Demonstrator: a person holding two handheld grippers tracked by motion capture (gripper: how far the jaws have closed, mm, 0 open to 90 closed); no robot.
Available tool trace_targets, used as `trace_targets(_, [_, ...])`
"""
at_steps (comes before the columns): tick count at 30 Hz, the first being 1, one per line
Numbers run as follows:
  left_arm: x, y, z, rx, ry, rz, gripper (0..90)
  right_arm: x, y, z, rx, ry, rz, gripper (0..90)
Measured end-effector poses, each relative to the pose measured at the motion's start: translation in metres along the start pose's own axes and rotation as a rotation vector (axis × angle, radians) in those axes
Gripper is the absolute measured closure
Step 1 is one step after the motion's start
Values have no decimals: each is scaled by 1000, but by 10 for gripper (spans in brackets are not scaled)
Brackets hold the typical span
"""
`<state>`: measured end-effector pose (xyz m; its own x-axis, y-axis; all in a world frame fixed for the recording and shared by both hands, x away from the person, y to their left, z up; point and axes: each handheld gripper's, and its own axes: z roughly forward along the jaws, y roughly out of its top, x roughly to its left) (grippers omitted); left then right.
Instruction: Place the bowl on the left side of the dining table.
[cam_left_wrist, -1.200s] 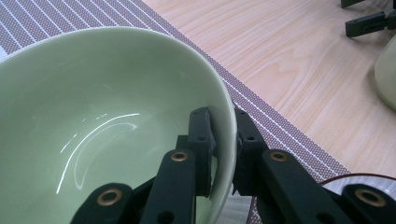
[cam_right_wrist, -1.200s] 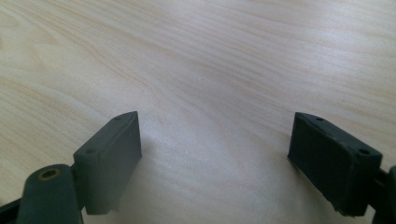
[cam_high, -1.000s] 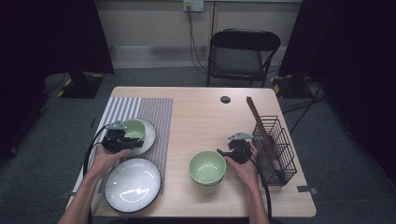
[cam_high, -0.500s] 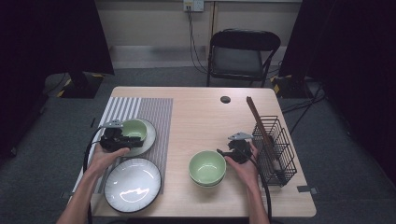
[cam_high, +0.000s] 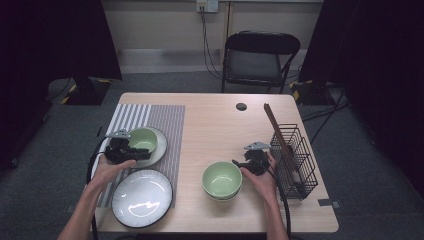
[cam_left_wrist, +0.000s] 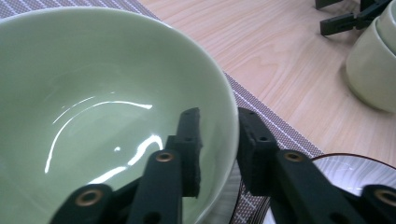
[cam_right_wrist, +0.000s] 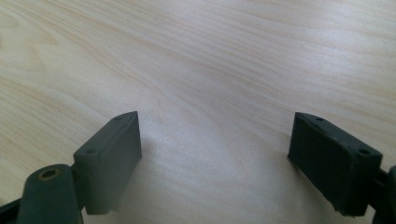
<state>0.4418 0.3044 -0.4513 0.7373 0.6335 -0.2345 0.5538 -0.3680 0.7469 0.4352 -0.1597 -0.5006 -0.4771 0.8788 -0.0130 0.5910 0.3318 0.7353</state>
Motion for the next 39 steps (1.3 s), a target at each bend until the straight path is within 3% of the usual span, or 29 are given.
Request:
trace_targets(28, [2,4,5,-21,20,-14,779,0,0,0,0,0,0,162])
trace_targets(34, [0,5,-11,-70,9,-9,715,0,0,0,0,0,0,162])
trace_targets(37, [2,5,-21,-75,27,-15,688,0,0,0,0,0,0,162])
trace_targets(39, [1,6,-30,-80,64,-3,656,0,0,0,0,0,0,162])
